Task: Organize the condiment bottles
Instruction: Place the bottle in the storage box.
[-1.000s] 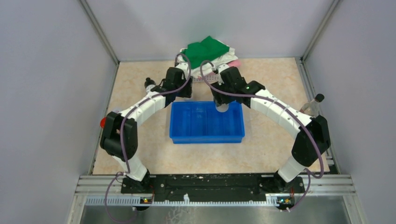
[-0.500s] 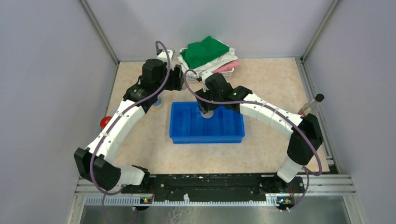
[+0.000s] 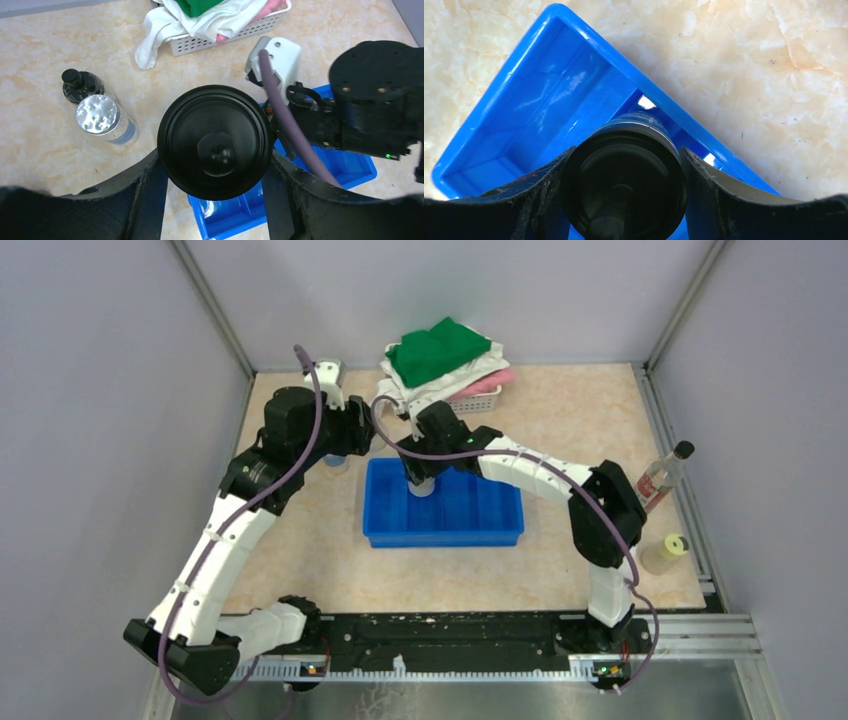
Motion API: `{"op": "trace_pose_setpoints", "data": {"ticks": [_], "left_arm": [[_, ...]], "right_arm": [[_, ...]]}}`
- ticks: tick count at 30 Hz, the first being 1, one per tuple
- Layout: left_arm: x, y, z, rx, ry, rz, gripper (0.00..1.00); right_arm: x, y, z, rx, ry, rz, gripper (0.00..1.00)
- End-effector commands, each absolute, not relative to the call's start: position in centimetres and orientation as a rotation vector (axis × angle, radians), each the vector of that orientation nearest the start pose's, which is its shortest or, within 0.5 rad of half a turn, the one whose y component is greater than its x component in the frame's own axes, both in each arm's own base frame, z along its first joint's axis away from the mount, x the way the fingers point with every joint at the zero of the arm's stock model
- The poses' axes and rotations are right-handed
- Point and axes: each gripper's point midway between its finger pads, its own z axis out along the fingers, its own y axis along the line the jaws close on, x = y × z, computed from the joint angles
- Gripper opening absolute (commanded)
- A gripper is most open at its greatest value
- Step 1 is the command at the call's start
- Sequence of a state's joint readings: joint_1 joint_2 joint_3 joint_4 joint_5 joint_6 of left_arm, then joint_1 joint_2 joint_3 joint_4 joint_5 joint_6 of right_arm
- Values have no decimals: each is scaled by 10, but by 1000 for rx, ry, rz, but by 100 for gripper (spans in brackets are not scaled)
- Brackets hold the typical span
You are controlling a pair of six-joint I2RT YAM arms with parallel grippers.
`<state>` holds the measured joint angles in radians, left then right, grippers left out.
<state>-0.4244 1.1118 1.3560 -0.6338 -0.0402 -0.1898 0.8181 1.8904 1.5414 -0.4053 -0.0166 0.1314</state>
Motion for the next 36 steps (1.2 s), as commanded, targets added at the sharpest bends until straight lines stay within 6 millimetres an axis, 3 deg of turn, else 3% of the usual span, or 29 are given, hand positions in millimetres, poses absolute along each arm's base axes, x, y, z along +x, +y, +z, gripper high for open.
{"op": "trace_pose_setpoints", "data": {"ticks": [1, 5, 14, 17, 23, 27, 32, 36], "left_arm": [[305, -144, 348, 192, 1917, -413, 36], [302, -145, 345, 193, 1921, -423, 36], [301, -146, 339, 201, 1930, -424, 36], [303, -146, 337, 202, 1932, -422, 36], [307, -159, 339, 232, 1926, -479, 36], [315, -171, 344, 260, 1915, -522, 35], [330, -188, 343, 329, 1898, -524, 35], [342, -198, 325, 375, 1917, -516, 35]], "right_arm": [[361, 403, 163, -794, 2100, 537, 0], [368, 401, 148, -793, 2112, 488, 0], [371, 399, 147, -782, 2104, 468, 0], [370, 396, 164, -768, 2078, 475, 0], [364, 378, 236, -730, 1992, 454, 0], [360, 359, 261, -726, 1987, 386, 0], [354, 335, 277, -679, 1978, 331, 0], [354, 308, 275, -580, 1987, 328, 0]]}}
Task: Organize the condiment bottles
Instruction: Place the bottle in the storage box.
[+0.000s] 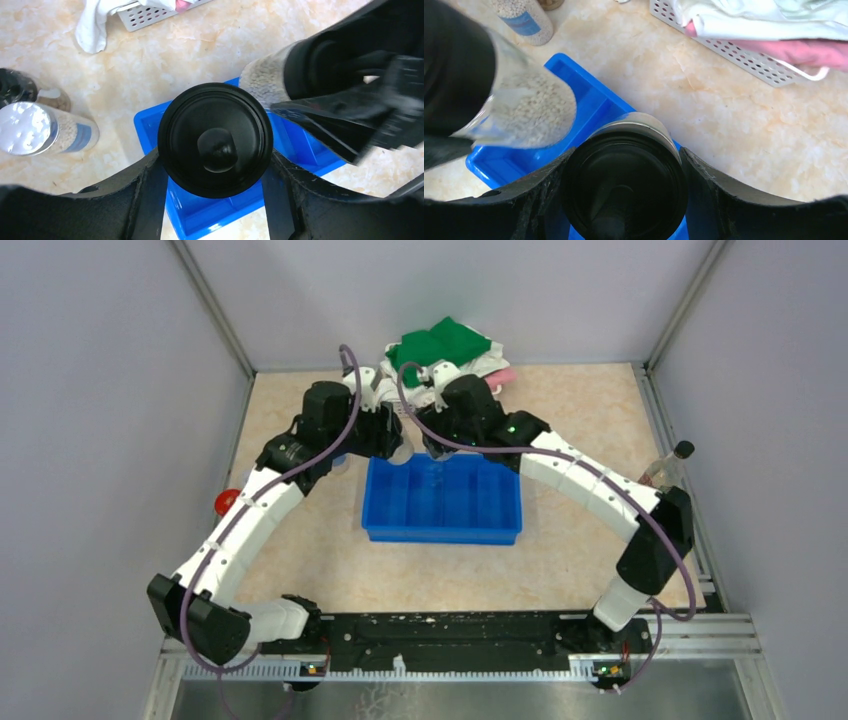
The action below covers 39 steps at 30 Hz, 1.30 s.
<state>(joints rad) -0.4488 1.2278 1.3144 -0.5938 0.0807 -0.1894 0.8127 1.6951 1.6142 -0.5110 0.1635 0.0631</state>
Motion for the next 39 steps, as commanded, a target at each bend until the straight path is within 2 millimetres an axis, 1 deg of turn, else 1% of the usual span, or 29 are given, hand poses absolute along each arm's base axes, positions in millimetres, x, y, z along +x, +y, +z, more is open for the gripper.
{"op": "trace_pose_setpoints", "data": {"ticks": [1, 4, 7, 8, 12, 17, 20, 24, 29, 33, 39], "left_arm": [[344, -201, 320, 383, 1918, -520, 35], [349, -208, 306, 394, 1922, -531, 35], [353, -215, 288, 410, 1934, -532, 35], [354, -217, 279, 419, 1940, -526, 35], [358, -229, 252, 452, 1945, -545, 35], [359, -243, 228, 493, 1967, -554, 35], [361, -247, 218, 504, 1978, -550, 35], [363, -249, 209, 505, 1976, -546, 35], [365, -250, 201, 503, 1978, -540, 35], [367, -251, 185, 509, 2002, -539, 36], [367, -253, 164, 518, 2036, -541, 36]], "right_arm": [[354, 300, 272, -558, 1996, 335, 0], [354, 287, 258, -530, 2027, 355, 0], [351, 283, 243, -533, 2049, 365, 0], [352, 284, 240, -531, 2052, 372, 0], [356, 291, 223, -538, 2078, 386, 0], [360, 298, 207, -542, 2092, 401, 0], [363, 302, 199, -542, 2098, 413, 0], [367, 306, 187, -544, 2111, 416, 0], [373, 303, 172, -526, 2132, 403, 0], [377, 297, 159, -515, 2151, 387, 0], [383, 290, 146, -503, 2163, 367, 0]]}}
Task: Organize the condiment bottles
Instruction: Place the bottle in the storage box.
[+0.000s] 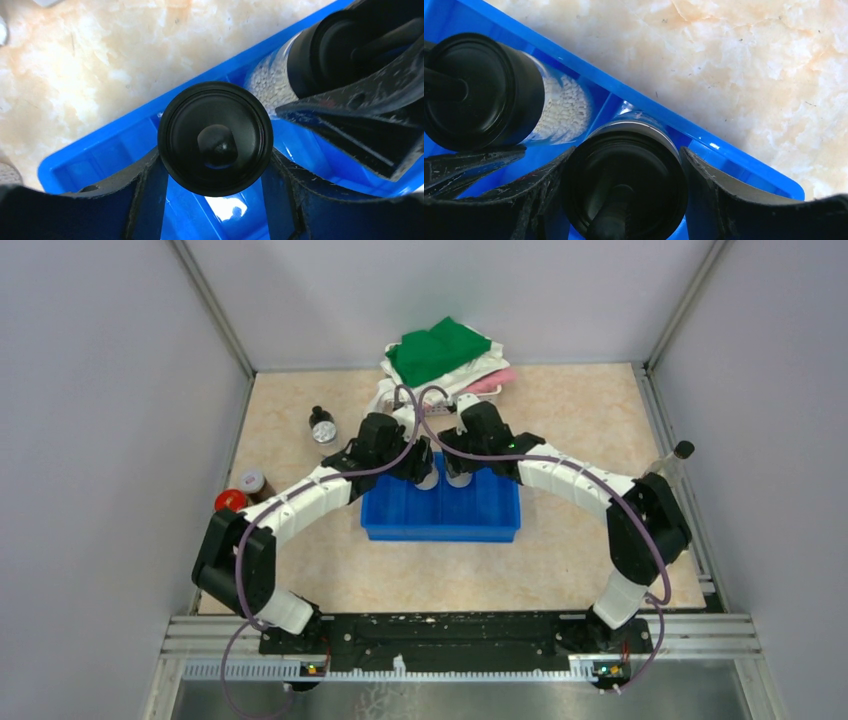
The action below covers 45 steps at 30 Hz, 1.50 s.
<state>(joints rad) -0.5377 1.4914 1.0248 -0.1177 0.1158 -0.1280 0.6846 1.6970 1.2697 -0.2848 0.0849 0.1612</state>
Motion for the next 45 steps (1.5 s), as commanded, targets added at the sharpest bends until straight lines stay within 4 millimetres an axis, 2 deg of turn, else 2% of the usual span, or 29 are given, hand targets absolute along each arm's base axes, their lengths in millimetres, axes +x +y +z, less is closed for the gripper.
{"op": "trace_pose_setpoints", "data": {"ticks": [1, 11, 19, 21, 23, 24, 26, 27, 29, 40, 43, 45], "left_arm": [[367, -253, 161, 521, 2048, -535, 36], [372, -247, 139, 492, 2095, -485, 36], [382, -249, 139, 478, 2073, -470, 40], [383, -249, 139, 479, 2072, -466, 46], [383, -249, 139, 480, 2075, -463, 60], [383, -249, 139, 478, 2078, -460, 65], [383, -247, 139, 472, 2079, -455, 77], [382, -246, 141, 470, 2077, -453, 80], [381, -244, 143, 464, 2071, -448, 88], [379, -243, 151, 457, 2057, -451, 89], [379, -242, 153, 454, 2053, -452, 89], [378, -242, 155, 453, 2052, -451, 89]], "right_arm": [[384, 289, 144, -503, 2167, 366, 0], [390, 286, 130, -495, 2172, 365, 0], [392, 288, 127, -499, 2171, 372, 0], [392, 288, 126, -502, 2173, 375, 0], [391, 289, 126, -508, 2178, 381, 0], [390, 291, 126, -514, 2178, 388, 5], [389, 291, 127, -519, 2178, 395, 24], [389, 291, 128, -519, 2176, 397, 29], [388, 290, 128, -517, 2177, 397, 31], [384, 288, 137, -515, 2177, 406, 48], [382, 288, 138, -515, 2177, 408, 62], [381, 287, 139, -514, 2177, 412, 66]]}}
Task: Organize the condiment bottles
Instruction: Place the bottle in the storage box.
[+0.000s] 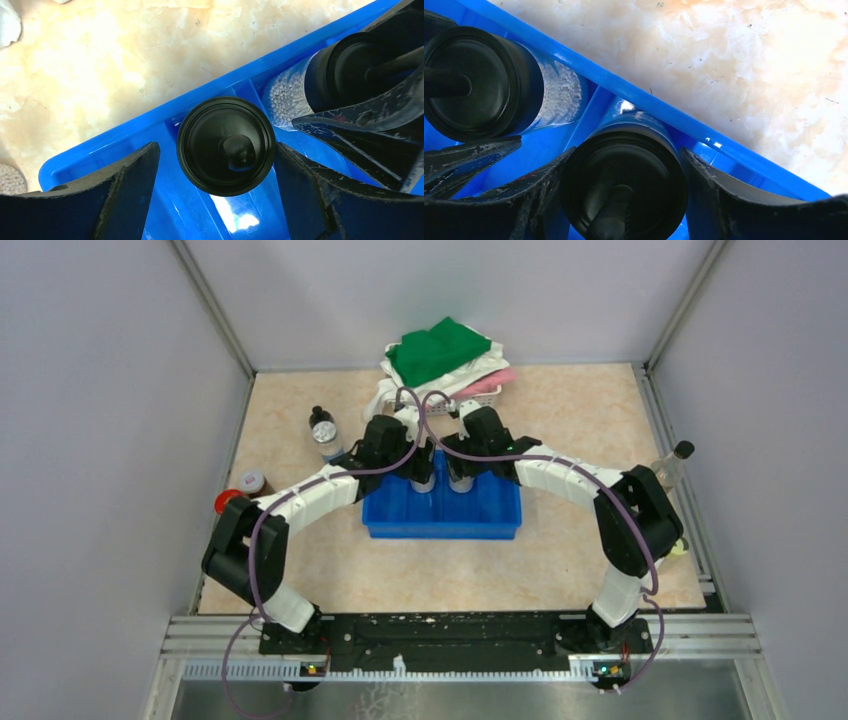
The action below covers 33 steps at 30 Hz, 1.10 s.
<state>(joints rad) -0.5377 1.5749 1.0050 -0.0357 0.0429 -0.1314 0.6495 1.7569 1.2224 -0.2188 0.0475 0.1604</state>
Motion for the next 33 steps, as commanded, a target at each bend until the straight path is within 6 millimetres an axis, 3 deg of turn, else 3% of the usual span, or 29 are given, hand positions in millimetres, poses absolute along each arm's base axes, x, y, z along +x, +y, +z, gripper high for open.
{"op": "trace_pose_setpoints", "data": {"ticks": [1, 6, 10, 12, 16, 19, 21, 25, 27, 33], "left_arm": [[377, -242, 156, 453, 2049, -452, 89], [378, -241, 166, 450, 2027, -456, 89], [373, -239, 171, 453, 2042, -453, 88], [371, -237, 179, 449, 2039, -448, 87], [365, -227, 210, 434, 2013, -423, 86], [359, -212, 234, 397, 1994, -367, 86], [351, -199, 246, 366, 1987, -334, 85], [337, -180, 252, 299, 2004, -291, 70], [330, -173, 246, 263, 2030, -280, 69], [309, -152, 209, 139, 2145, -229, 63]], "right_arm": [[380, 287, 139, -514, 2178, 412, 70], [379, 286, 144, -512, 2171, 407, 85], [378, 284, 151, -512, 2168, 404, 86], [376, 282, 164, -507, 2157, 394, 86], [370, 269, 219, -492, 2094, 326, 85], [359, 244, 249, -464, 2070, 240, 85], [351, 223, 253, -428, 2084, 164, 82], [335, 189, 239, -330, 2118, 61, 67], [326, 177, 223, -283, 2153, 30, 65], [307, 166, 185, -176, 2248, 51, 60]]}}
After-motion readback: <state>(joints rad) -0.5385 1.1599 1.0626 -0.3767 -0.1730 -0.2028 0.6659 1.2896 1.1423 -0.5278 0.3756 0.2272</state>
